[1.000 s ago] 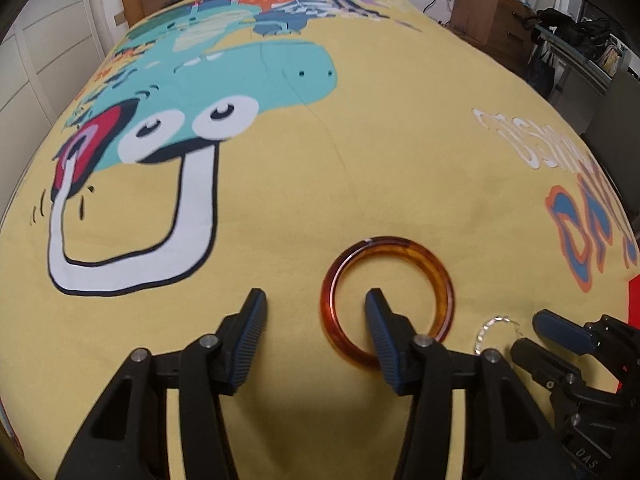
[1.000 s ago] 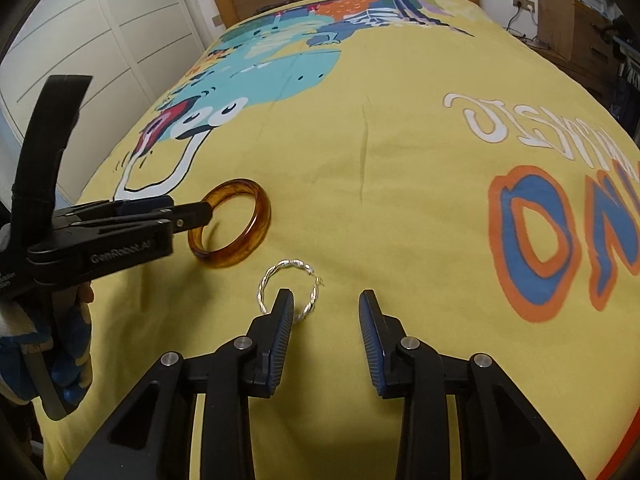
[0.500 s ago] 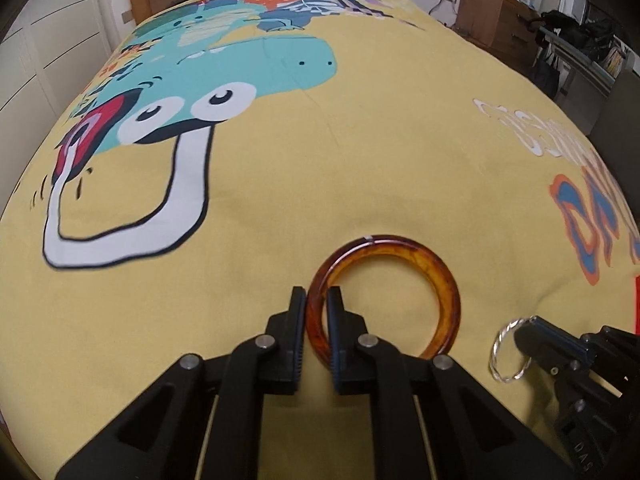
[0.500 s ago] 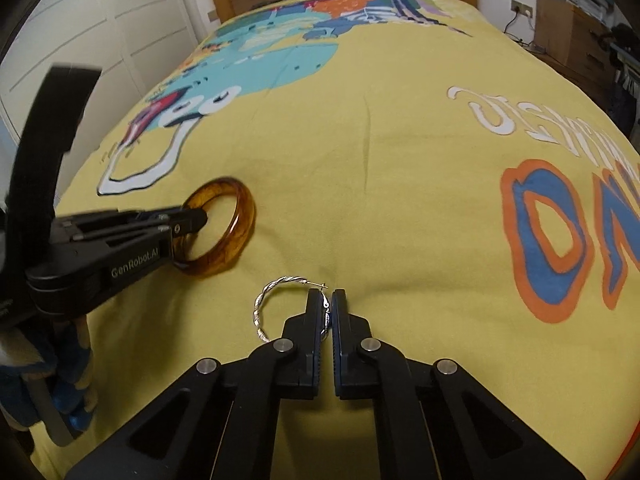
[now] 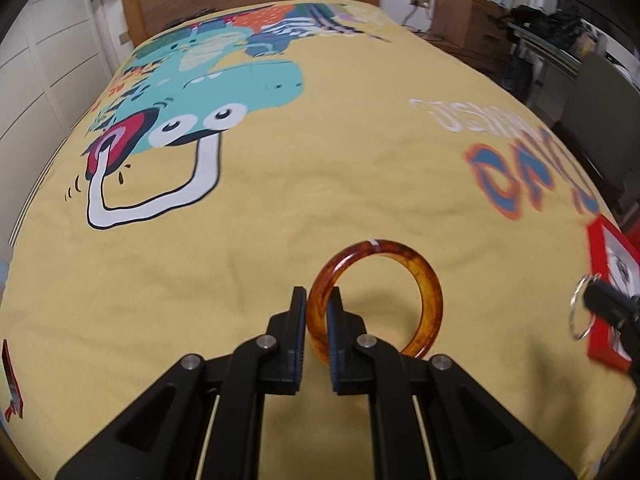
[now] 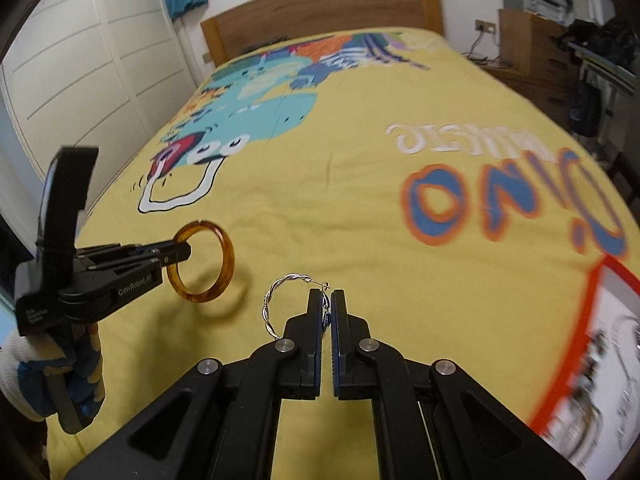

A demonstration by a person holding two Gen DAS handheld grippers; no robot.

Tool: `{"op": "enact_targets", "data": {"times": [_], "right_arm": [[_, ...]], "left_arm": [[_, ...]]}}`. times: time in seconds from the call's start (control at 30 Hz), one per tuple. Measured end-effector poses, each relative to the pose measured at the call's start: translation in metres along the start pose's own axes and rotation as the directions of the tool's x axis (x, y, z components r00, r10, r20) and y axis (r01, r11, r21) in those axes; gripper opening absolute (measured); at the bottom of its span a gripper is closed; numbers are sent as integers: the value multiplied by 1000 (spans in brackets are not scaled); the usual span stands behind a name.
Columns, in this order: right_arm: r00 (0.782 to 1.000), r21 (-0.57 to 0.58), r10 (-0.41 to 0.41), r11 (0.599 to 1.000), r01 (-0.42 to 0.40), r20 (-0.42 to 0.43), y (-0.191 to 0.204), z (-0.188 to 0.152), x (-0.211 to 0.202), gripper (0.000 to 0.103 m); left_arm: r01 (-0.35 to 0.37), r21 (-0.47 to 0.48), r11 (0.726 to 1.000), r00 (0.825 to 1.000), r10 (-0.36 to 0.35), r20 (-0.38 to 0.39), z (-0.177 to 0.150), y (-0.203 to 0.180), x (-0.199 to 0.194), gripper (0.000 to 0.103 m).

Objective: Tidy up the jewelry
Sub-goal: 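Carry the amber bangle and twisted hoop earring into the red box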

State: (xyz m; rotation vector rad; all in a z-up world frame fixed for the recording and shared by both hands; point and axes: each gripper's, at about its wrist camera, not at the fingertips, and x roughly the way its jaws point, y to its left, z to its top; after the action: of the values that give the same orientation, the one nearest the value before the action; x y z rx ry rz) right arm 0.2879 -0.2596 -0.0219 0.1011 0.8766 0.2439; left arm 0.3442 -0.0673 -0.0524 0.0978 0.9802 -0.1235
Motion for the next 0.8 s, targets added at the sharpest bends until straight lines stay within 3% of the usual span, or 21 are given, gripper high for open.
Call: {"op": "enact_targets", "data": {"times": [0.17, 0.43, 0.67, 0.8], "right_arm": [[997, 30, -68, 997, 67, 32, -35, -20, -55, 3], [977, 112, -210, 972, 206, 25, -137, -61, -119, 3], [956, 158, -295, 944, 291, -1, -212, -75, -132, 3], [950, 168, -311, 936, 310, -18, -242, -76, -124, 3]], "left_arm": [[54, 59, 997, 998, -55, 14, -11, -49, -28, 9], [188, 147, 971, 981, -192, 16, -15, -158, -52, 9], [282, 219, 934, 959, -282, -28, -21, -258, -44, 9], [294, 253, 922, 955, -290, -55, -29, -294, -32, 9]]}}
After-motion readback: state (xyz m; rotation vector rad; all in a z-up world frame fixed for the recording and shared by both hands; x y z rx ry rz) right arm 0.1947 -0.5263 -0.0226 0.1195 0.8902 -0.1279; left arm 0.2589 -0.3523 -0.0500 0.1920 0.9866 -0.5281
